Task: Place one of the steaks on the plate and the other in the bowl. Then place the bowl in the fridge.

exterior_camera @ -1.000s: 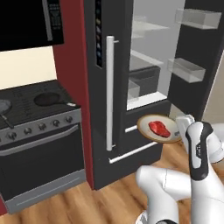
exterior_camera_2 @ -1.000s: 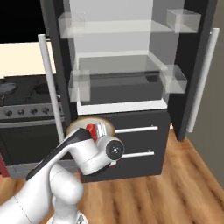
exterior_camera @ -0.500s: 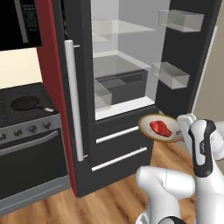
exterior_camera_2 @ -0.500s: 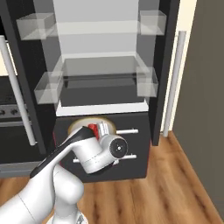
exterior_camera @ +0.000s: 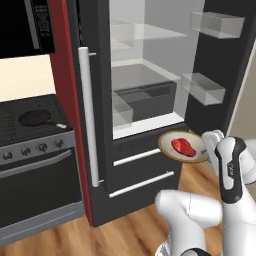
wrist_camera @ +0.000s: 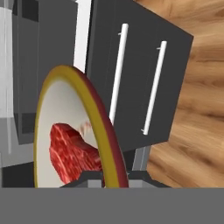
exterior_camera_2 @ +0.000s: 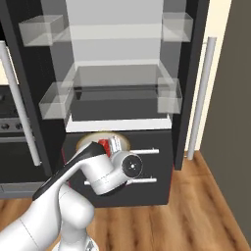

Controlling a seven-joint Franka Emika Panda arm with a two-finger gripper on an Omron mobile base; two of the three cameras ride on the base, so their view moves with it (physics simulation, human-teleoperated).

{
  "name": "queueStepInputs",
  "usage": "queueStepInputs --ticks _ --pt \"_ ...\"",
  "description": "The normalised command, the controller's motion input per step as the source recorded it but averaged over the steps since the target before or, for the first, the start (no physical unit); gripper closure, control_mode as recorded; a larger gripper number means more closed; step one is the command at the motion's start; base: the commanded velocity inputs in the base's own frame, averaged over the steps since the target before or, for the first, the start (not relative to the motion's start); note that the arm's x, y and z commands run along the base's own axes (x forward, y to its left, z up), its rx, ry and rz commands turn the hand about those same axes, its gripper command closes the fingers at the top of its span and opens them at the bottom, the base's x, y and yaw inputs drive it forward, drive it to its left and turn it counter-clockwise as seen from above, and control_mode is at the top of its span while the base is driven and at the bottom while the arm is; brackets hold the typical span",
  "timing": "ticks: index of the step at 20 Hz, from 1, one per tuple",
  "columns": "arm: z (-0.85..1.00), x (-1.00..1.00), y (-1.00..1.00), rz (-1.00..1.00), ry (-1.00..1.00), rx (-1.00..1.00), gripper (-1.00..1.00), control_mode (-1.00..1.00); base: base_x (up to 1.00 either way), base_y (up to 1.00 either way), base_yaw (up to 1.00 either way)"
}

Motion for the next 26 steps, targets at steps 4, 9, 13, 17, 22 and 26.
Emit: queueStepInputs --ticks 4,9,13,17,22,26 --pt "0.00 0.00 0.00 0.00 0.00 0.00 1.00 1.00 0.48 -0.16 0.14" --pt "0.00 0.00 0.00 0.00 0.00 0.00 1.00 1.00 0.52 -0.17 0.14" --pt "0.00 0.00 0.00 0.00 0.00 0.00 1.00 1.00 0.45 -0.17 0.12" --pt "0.00 0.00 0.00 0.00 0.00 0.00 1.00 1.00 0.47 -0.32 0.14" --pt "0.00 0.00 0.00 0.00 0.00 0.00 1.00 1.00 0.37 -0.24 0.04" --pt "0.00 0.00 0.00 0.00 0.00 0.00 1.00 1.00 0.39 0.00 0.14"
